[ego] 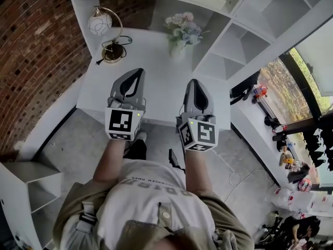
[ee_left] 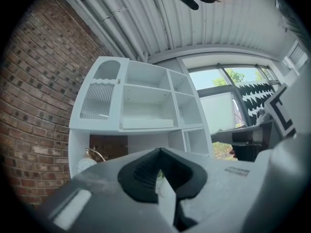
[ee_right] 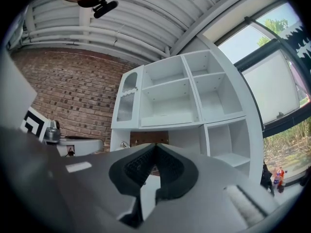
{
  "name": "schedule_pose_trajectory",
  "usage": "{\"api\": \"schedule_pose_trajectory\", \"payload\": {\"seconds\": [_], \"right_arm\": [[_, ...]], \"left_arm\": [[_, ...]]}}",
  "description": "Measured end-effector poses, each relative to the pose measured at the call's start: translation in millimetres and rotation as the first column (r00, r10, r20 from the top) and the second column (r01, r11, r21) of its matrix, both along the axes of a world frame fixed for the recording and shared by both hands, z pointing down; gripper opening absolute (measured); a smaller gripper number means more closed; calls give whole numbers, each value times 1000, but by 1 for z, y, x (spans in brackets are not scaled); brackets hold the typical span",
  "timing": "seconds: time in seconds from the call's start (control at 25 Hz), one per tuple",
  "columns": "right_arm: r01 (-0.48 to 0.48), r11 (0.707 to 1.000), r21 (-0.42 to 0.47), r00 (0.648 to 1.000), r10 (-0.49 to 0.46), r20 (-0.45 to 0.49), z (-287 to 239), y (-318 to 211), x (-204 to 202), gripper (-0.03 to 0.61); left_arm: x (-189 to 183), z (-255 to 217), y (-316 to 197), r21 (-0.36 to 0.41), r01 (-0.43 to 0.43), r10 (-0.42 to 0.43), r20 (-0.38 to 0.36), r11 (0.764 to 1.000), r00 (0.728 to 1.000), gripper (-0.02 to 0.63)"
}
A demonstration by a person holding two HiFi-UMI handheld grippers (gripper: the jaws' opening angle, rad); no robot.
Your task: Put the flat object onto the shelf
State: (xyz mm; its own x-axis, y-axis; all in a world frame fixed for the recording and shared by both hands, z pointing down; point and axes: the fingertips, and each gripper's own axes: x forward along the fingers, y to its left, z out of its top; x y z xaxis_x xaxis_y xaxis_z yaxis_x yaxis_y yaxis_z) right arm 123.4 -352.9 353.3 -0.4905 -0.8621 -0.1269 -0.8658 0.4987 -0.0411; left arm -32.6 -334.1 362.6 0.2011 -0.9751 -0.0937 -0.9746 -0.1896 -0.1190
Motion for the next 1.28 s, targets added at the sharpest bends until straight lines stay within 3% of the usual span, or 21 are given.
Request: {"api": "schedule_pose_trajectory", "payload": {"seconds": [0.4,0.6,1.28], "right_arm": [[-8,999,49,1000,8,0,-9,10,-1,5],[-31,999,44,997,34,-64,-2,13,-1,2],[-20,998,55,998,23,-57,-3,21,12,2]], "left_arm": [[5,-8,6,18,-13,13,7,1000,1000,7],[7,-7,11,18,-22,21,17,1000,1000,6],[8,-10,20,11,-28,28,25,1000,999,6]]}}
